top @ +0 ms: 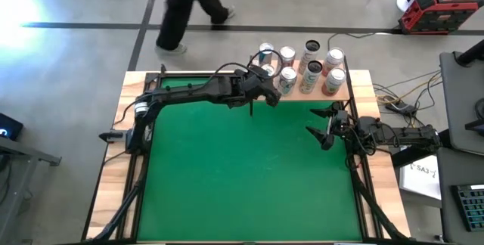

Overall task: Place canned beverage on shelf
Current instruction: Return to Home Position

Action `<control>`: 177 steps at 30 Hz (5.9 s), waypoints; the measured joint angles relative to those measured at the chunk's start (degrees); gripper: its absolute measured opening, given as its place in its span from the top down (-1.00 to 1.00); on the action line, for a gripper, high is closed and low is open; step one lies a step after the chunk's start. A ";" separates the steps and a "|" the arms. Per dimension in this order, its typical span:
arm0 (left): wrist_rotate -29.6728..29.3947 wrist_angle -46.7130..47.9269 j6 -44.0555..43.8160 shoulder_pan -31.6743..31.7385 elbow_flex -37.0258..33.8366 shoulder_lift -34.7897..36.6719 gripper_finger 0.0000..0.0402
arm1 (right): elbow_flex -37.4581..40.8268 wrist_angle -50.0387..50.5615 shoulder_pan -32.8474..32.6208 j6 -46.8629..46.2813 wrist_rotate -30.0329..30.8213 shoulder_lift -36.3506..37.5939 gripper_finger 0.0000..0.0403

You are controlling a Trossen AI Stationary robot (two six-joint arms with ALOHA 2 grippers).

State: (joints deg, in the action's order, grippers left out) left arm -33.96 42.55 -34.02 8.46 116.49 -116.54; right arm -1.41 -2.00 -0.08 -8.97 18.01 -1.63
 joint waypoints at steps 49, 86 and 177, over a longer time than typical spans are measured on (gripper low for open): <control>3.38 -14.21 -8.99 -7.53 -76.76 68.71 -0.65 | 0.01 0.00 -0.01 0.00 0.01 -0.02 -0.89; 9.08 -52.02 21.56 -7.68 -104.71 90.25 -0.65 | 0.02 0.00 -0.01 0.00 0.00 -0.02 -0.89; 9.05 -51.87 33.48 -7.68 -115.47 107.83 -0.65 | 0.01 0.00 -0.01 0.00 -0.01 -0.02 -0.89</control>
State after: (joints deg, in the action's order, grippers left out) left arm -24.92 -9.32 -0.54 0.78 1.02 -8.71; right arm -1.40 -2.00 -0.09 -8.97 18.01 -1.65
